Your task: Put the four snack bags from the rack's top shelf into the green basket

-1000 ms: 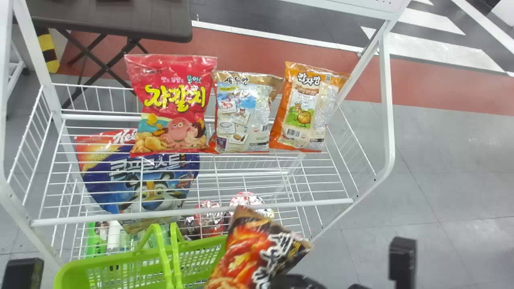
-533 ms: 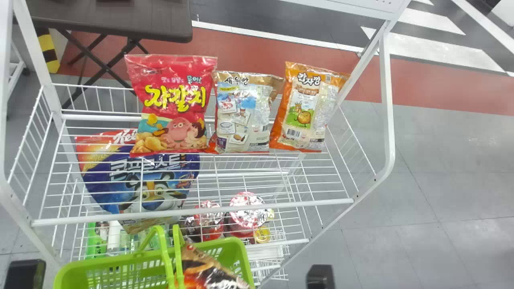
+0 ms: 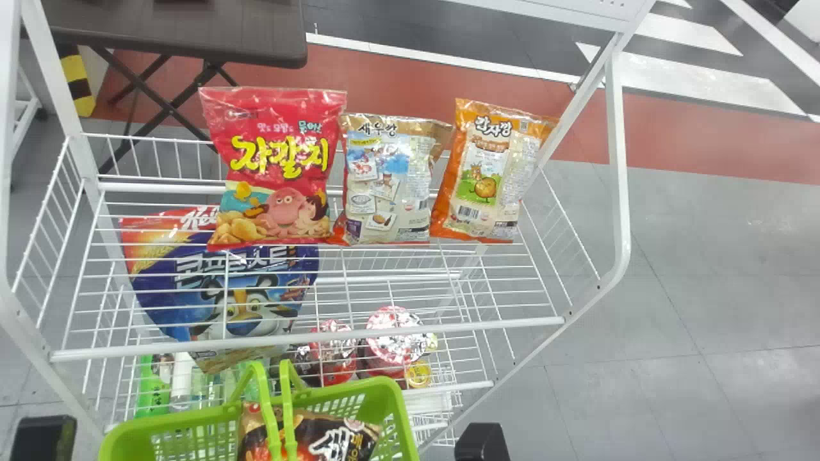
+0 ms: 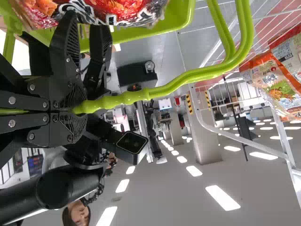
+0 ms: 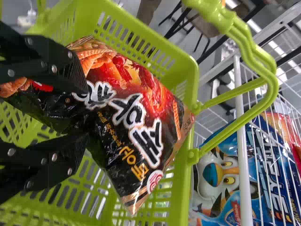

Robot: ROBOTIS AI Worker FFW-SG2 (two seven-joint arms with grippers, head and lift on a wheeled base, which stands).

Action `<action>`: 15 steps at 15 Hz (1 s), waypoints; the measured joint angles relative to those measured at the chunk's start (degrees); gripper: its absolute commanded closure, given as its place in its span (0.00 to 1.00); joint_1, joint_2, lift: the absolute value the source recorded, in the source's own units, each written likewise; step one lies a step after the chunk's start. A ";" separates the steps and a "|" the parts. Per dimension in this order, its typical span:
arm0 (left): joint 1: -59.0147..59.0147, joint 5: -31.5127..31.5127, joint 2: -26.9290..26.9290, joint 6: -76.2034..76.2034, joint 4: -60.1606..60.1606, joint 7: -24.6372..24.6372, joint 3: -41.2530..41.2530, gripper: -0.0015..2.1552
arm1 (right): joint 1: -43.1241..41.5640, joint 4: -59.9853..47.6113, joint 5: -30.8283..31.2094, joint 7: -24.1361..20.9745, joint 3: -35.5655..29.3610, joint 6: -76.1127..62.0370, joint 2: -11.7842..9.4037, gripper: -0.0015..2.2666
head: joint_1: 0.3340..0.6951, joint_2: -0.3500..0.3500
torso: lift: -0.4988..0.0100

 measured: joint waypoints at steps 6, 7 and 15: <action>0.69 -0.02 0.02 0.00 -0.80 0.07 0.18 1.00 | -0.16 0.14 0.44 -3.99 -2.28 -6.00 -0.16 0.02 | 1.00 0.00 | 0.98; 0.67 -0.06 0.00 0.00 -0.77 0.10 0.16 1.00 | 0.00 0.33 -0.72 -5.42 -3.19 -10.26 0.06 0.02 | 1.00 0.00 | 0.98; 0.62 -2.68 0.34 0.37 -0.49 0.11 -3.75 1.00 | -15.59 11.05 0.15 -24.59 4.13 -38.65 4.77 0.05 | 1.00 0.05 | 0.98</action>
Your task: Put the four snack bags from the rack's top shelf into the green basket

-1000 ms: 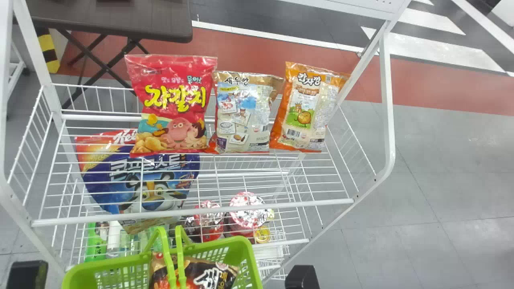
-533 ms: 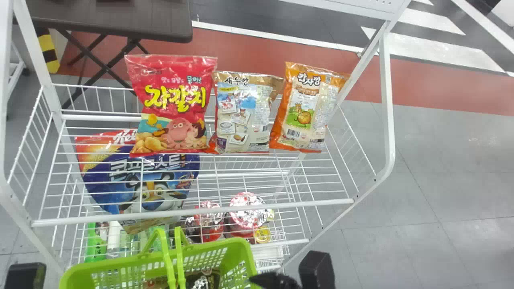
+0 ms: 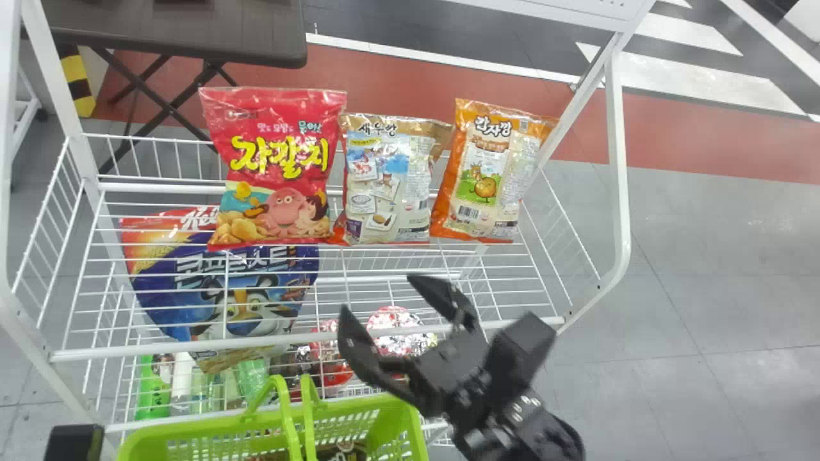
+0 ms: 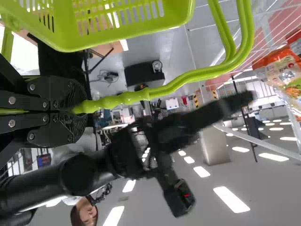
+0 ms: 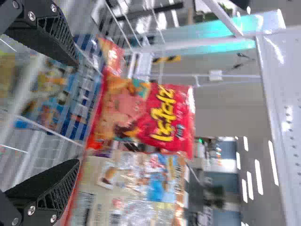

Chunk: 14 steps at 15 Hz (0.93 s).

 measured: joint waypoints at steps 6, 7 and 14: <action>-1.75 -1.42 0.75 1.58 0.49 -0.76 -1.51 1.00 | -21.73 18.75 4.68 -8.16 8.50 -0.14 7.21 0.06 | 1.00 0.28 | 0.98; -2.11 -1.36 0.87 1.86 0.67 -0.93 -1.27 1.00 | -23.96 21.05 5.19 -8.80 8.70 0.26 8.12 0.06 | 1.00 0.32 | 0.98; -3.56 -0.14 1.33 2.44 1.86 -1.96 0.74 1.00 | -34.37 29.51 5.77 -2.63 8.02 10.20 8.92 0.93 | 1.00 0.38 | 0.98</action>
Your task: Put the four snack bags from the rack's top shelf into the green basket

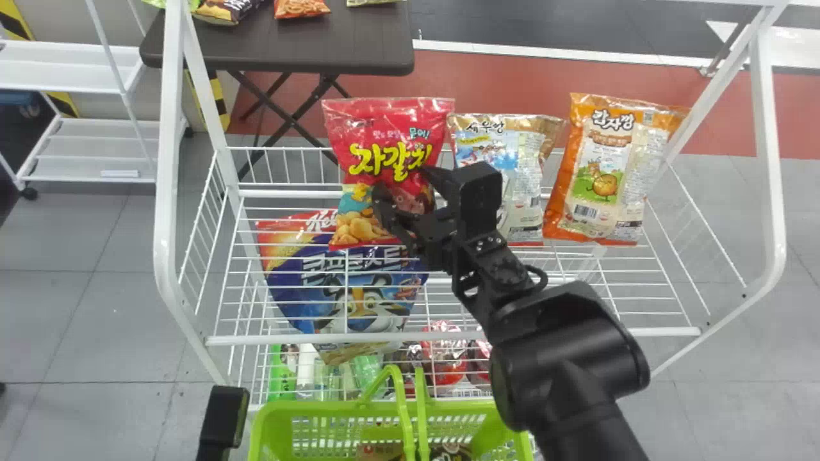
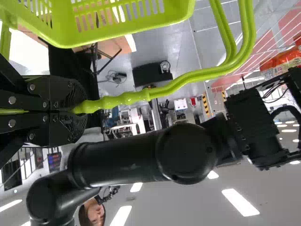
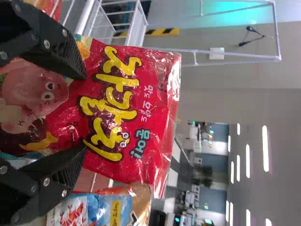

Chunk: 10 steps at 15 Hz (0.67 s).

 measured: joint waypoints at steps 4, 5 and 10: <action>0.04 0.01 0.00 0.00 0.33 -0.02 0.01 1.00 | 3.01 -5.03 0.44 2.16 0.70 0.51 0.00 0.93 | 1.00 0.41 | 0.98; 0.15 0.01 0.00 0.00 0.18 -0.01 0.01 1.00 | 4.34 -6.94 0.47 2.34 0.85 0.11 0.00 0.93 | 1.00 0.42 | 0.98; 0.39 0.01 -0.03 -0.01 -0.25 0.31 -0.06 1.00 | 15.36 -22.09 0.43 2.39 -0.39 -0.10 -1.69 0.93 | 1.00 0.38 | 0.98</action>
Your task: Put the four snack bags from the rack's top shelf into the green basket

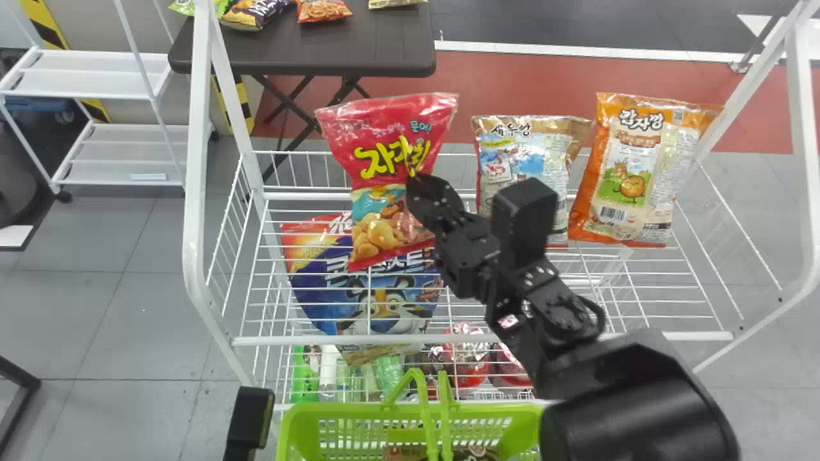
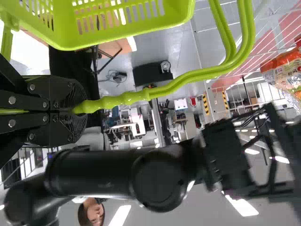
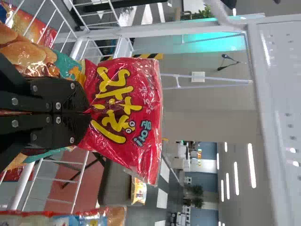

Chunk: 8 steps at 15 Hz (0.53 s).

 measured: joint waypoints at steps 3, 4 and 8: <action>-0.06 -0.08 0.03 -0.09 -0.09 0.34 0.20 1.00 | 9.66 -11.43 -0.99 0.95 -3.72 1.46 -3.63 0.93 | 1.00 0.25 | 0.98; -0.15 -0.09 0.01 -0.13 -0.09 0.42 0.31 1.00 | 13.16 -14.63 -1.47 2.32 -5.59 1.67 -4.29 0.93 | 1.00 0.22 | 0.98; -0.16 -0.09 -0.44 -0.59 0.13 0.83 0.90 1.00 | 27.46 -25.36 -10.97 7.65 -18.00 6.79 -7.22 0.93 | 1.00 0.00 | 0.98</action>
